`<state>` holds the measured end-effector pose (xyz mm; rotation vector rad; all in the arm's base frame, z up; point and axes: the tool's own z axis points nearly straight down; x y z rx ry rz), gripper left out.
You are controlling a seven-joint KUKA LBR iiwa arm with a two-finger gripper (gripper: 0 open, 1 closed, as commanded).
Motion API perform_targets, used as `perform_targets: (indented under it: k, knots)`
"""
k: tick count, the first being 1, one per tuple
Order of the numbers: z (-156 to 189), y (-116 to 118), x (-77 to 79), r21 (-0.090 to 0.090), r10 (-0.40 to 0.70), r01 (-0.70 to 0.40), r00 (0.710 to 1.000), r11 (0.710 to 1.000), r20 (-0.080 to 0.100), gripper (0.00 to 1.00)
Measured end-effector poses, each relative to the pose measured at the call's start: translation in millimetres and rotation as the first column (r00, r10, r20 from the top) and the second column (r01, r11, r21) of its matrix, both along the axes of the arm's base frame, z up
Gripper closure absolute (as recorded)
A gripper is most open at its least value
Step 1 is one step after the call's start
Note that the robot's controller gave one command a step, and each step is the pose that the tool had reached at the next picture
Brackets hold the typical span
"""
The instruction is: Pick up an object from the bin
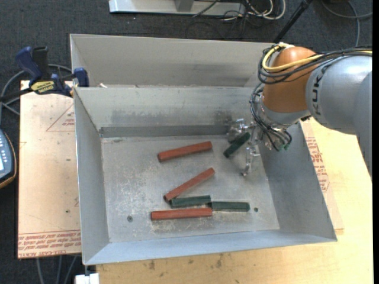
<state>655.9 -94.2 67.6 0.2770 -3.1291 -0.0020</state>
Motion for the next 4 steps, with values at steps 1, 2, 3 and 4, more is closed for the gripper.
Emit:
perform_targets:
  k: [1,2,3,4]
  knots:
    - [3,-29,-4.0,0.001,-0.121,0.121,0.993,0.993,0.004,0.00]
    - [3,-29,-3.8,0.001,-0.120,0.120,0.993,0.993,0.004,1.00]
    - [12,-28,-2.8,0.000,-0.119,0.119,0.993,0.993,0.005,1.00]
    - [16,-28,-2.0,0.000,-0.119,0.119,0.993,0.993,0.005,1.00]
